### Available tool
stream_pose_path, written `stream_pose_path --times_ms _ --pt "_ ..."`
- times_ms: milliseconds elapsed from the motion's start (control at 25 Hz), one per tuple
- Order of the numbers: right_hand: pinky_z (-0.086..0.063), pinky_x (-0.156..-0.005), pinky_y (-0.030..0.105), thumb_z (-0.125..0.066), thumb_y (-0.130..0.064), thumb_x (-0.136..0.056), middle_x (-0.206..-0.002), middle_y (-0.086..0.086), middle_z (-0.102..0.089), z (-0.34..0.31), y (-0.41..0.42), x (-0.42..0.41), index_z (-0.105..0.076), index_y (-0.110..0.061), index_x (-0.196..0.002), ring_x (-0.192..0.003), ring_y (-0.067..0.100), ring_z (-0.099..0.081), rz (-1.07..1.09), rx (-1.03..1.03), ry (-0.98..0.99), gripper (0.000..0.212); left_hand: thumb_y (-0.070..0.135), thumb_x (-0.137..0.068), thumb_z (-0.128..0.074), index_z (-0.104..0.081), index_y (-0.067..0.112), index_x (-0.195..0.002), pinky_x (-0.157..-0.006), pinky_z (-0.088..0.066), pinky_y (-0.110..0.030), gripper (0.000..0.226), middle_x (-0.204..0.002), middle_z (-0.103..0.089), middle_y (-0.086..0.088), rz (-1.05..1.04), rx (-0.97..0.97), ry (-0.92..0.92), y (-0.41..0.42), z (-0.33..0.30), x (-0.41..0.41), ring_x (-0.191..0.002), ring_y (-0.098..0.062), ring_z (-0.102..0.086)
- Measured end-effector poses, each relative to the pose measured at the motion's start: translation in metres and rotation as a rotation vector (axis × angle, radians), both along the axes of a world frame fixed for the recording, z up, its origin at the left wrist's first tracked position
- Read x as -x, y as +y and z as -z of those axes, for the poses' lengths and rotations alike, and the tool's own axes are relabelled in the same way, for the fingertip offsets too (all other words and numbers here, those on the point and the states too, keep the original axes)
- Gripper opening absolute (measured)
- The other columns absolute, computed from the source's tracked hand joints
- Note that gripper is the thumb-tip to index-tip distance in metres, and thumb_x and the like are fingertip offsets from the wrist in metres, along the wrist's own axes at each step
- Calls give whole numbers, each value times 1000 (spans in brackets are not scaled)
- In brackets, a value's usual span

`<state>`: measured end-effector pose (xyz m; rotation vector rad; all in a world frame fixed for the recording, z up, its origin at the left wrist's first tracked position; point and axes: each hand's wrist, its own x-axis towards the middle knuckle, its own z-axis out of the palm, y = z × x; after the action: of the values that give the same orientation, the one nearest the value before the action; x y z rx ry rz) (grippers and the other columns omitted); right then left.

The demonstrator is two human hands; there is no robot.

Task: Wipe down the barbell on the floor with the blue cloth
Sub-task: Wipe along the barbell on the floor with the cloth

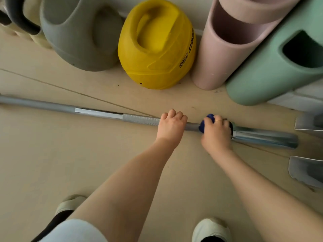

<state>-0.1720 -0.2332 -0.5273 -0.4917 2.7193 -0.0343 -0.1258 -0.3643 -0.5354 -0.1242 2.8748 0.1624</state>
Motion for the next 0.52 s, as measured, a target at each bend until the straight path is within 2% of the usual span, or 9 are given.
stream_pose_path --times_ms 120,200,280,320,400,520 --pt "-37 -97 42 -49 -2 -83 -135 16 -39 2 -3 3 -45 -13 -131 -112 39 -41 -215 104 -66 49 22 -32 -88 -62 22 -56 -53 -43 -21 35 -57 -59 8 14 -7 7 -2 -4 3 -62 -17 -59" --pt "-40 -94 41 -51 -5 -82 -130 16 -45 -4 17 25 -47 -16 -130 -111 38 -43 -168 21 -8 49 18 -52 -83 -67 18 -72 -64 -43 -27 25 -72 -64 3 -5 -5 -7 -6 -7 9 -79 -21 -59" --pt "-39 -92 39 -52 -6 -82 -125 17 -47 -10 21 29 -50 -13 -123 -109 37 -42 -37 -123 82 42 7 -77 -65 -64 11 -97 -79 -36 -32 20 -97 -63 -4 7 -22 -54 -7 -5 16 -102 -27 -49" --pt "-38 -91 39 -52 -5 -82 -125 17 -46 -9 12 23 -50 -11 -120 -110 37 -41 5 -147 61 39 2 -81 -59 -62 8 -102 -82 -33 -32 23 -103 -61 -6 5 -31 -80 -8 -6 19 -107 -28 -45" --pt "-37 -92 39 -49 -1 -82 -129 16 -42 -8 -12 10 -49 -10 -120 -111 37 -39 10 -58 -30 40 -2 -82 -53 -60 7 -106 -85 -33 -33 27 -108 -60 -7 22 3 -99 -10 -8 22 -111 -29 -43" --pt "-38 -95 41 -49 -1 -83 -135 13 -42 -6 -12 13 -45 -18 -131 -114 36 -39 -113 71 -61 51 1 -85 -51 -58 9 -111 -88 -33 -33 28 -113 -58 -7 53 2 -103 -13 -7 25 -113 -29 -41"
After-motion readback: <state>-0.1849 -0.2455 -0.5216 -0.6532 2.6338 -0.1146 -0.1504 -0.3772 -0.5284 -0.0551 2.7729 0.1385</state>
